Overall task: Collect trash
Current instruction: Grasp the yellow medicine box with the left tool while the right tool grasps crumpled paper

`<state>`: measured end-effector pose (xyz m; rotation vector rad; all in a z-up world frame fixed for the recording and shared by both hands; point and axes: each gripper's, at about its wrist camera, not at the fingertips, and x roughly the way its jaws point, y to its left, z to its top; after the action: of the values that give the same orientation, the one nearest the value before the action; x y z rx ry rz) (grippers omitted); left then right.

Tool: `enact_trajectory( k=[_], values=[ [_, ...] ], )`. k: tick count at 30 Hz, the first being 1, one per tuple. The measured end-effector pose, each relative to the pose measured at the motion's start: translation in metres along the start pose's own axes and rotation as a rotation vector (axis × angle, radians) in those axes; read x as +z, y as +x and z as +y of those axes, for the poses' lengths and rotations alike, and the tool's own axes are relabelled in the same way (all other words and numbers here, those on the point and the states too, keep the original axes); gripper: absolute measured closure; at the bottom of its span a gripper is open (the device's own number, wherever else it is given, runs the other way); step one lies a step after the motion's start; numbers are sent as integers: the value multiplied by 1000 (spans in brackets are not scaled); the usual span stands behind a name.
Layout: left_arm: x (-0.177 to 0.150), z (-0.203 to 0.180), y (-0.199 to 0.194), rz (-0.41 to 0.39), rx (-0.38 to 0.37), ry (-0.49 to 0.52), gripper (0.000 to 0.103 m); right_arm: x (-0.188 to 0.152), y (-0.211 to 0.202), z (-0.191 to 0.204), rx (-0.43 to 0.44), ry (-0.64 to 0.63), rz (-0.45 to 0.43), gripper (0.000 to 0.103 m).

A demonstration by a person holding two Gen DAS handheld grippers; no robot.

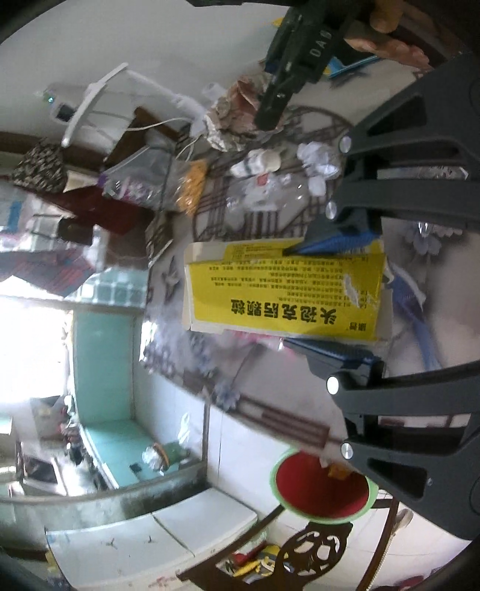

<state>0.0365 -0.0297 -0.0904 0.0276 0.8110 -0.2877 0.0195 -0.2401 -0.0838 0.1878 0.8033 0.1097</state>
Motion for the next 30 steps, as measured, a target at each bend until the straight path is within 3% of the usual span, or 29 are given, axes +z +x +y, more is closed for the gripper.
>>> enact_trajectory(
  k=[11,21,30],
  values=[
    [-6,26,-9,-11,24,-36,63,4,10,29,23,-22,5,57],
    [9,63,-21,-58,60,-52,63,19,-3,72,32,-69,-68,57],
    [14,95,-23,-71,65,-48,63,26,12,105,36,-84,-68,57]
  ],
)
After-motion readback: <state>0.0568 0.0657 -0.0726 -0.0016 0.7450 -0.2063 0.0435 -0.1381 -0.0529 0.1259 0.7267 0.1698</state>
